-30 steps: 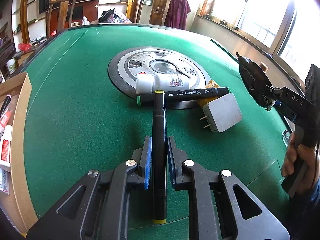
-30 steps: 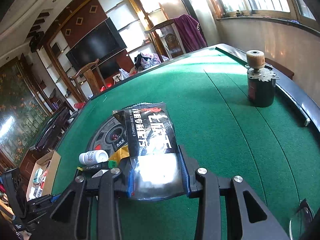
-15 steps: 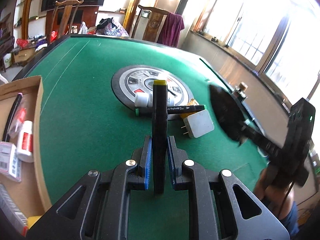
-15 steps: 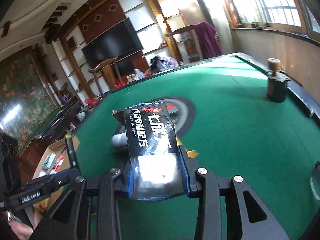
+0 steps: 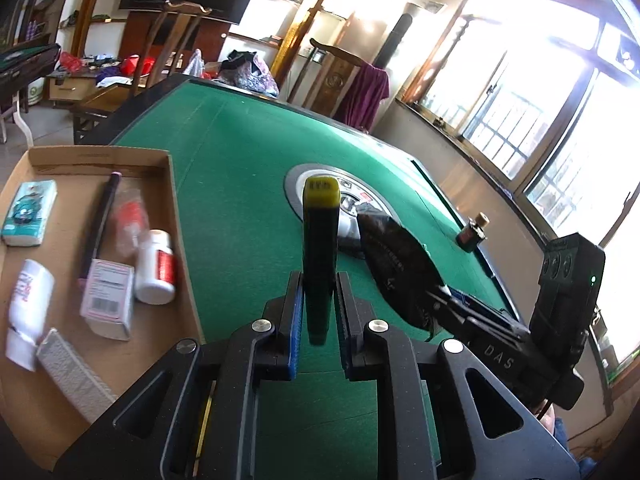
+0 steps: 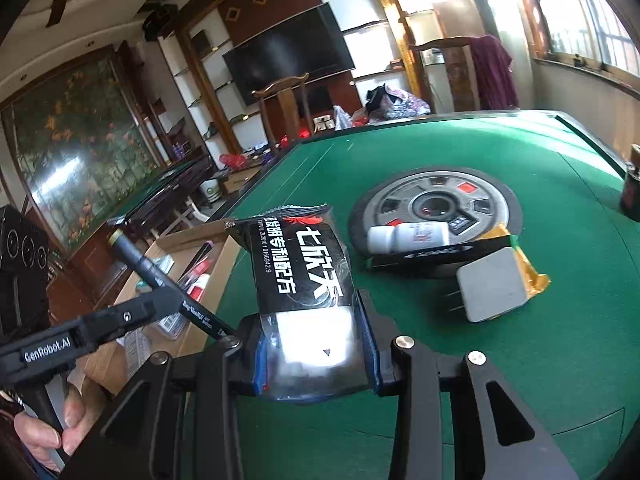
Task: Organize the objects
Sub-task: 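Carry the yellow-capped marker and the snack bag over the tray with both grippers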
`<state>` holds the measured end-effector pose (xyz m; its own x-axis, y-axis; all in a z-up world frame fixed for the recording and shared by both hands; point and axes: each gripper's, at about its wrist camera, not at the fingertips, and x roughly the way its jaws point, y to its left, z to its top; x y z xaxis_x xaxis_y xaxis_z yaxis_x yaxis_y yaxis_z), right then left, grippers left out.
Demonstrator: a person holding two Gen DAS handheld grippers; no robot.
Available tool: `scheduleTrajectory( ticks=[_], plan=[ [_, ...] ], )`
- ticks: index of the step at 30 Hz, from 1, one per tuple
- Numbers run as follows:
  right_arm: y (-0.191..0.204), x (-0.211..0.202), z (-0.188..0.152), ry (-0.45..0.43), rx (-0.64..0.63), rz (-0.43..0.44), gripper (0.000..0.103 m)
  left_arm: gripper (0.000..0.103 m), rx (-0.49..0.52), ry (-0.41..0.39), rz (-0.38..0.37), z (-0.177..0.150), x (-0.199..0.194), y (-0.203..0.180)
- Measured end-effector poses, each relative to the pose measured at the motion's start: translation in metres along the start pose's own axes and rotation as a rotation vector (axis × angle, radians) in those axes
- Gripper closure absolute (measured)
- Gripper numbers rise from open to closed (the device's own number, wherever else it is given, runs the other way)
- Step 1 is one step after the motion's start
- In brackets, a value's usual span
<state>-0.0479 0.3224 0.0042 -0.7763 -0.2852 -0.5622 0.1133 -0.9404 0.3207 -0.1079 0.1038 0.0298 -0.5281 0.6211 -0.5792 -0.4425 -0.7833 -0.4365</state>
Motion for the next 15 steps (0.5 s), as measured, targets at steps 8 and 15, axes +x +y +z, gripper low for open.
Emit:
scheduleTrajectory(
  ticks=[8, 15],
  plan=[
    [0.049, 0.015, -0.003, 0.039, -0.094, 0.036, 0.067, 0.089, -0.076, -0.063, 0.052, 0.003, -0.038, 0.046],
    [0.100, 0.038, 0.013, 0.082, -0.175, 0.089, 0.067, 0.088, -0.147, -0.107, 0.130, 0.008, -0.069, 0.095]
  ],
)
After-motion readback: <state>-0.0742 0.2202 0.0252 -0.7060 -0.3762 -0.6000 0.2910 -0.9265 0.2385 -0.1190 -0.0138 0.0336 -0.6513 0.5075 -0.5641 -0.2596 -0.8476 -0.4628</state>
